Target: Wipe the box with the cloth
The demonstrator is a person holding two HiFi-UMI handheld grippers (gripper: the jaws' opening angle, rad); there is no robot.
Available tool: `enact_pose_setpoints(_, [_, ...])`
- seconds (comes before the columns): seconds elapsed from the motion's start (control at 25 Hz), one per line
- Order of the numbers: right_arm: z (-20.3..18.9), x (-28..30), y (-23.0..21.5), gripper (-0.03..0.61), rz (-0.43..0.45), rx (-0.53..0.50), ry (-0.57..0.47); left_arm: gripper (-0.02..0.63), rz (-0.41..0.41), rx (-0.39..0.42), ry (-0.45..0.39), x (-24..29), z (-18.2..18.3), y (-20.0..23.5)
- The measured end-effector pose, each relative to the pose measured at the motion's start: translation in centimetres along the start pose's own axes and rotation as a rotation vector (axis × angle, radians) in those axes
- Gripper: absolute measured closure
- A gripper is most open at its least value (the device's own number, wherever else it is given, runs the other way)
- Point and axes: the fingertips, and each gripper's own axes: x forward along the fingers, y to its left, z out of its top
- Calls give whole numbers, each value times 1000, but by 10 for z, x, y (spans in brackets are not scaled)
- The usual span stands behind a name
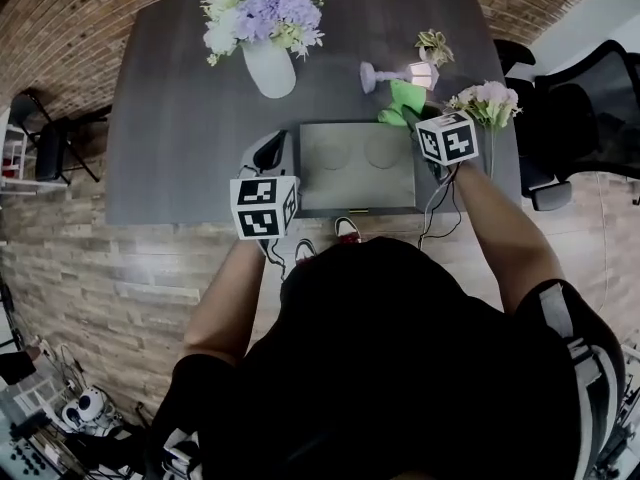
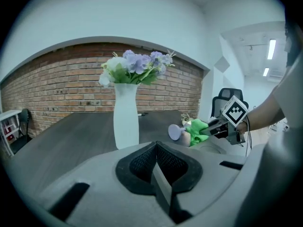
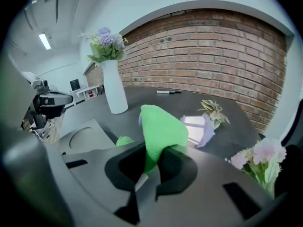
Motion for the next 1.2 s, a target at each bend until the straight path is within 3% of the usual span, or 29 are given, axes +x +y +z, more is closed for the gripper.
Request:
enact_pose_setpoints(0.52, [-48, -31, -24, 535, -65, 96, 23, 606, -99, 69, 28, 12, 2, -42])
enact_pose_setpoints(0.84, [-65, -49, -6, 535, -84, 118, 35, 606, -140, 99, 18, 2, 5, -41])
enact_pose_setpoints(1.2, [-108, -87, 31, 535, -139, 182, 65, 606, -254, 140, 15, -17, -4, -54])
